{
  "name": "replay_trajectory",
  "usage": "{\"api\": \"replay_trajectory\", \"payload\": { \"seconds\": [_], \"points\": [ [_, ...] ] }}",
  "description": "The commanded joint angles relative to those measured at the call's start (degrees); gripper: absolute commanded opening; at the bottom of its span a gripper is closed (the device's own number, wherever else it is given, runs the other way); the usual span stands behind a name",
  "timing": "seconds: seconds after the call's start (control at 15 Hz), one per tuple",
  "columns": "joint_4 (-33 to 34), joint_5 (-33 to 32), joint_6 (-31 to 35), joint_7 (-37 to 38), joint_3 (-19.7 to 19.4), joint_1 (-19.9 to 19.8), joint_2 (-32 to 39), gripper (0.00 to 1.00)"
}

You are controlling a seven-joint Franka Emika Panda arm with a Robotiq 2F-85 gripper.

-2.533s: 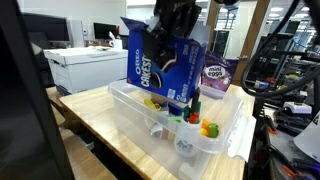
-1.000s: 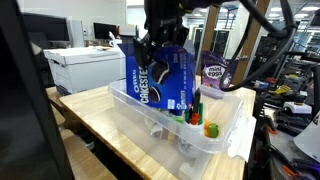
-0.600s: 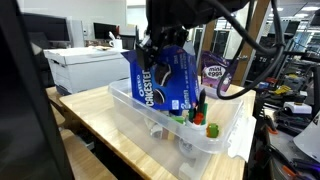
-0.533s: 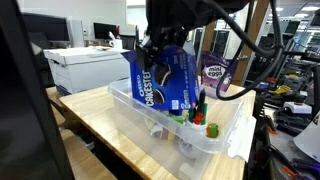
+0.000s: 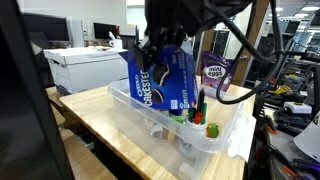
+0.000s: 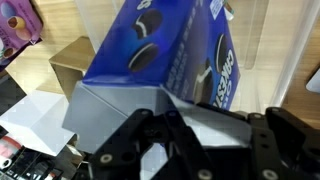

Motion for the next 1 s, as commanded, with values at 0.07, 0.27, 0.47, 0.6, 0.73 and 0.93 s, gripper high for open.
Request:
{"api": "replay_trajectory", "payload": {
  "seconds": [0.07, 0.27, 0.47, 0.6, 0.73, 0.93],
  "points": [
    [0.32, -2.09, -0.85, 1.56, 0.7, 0.23, -1.03, 0.01],
    [0.89, -2.84, -1.13, 2.02, 0.82, 0.38, -1.09, 0.01],
    [1.49, -3.2, -0.98, 2.14, 1.0, 0.46, -0.85, 0.01],
    [1.65, -3.45, -0.74, 2.31, 1.11, 0.5, -0.74, 0.01],
    [1.86, -3.38, -0.57, 2.56, 1.18, 0.51, -0.57, 0.01],
    [2.07, -2.89, -0.3, 2.8, 1.32, 0.68, -0.05, 0.01]
  ]
}}
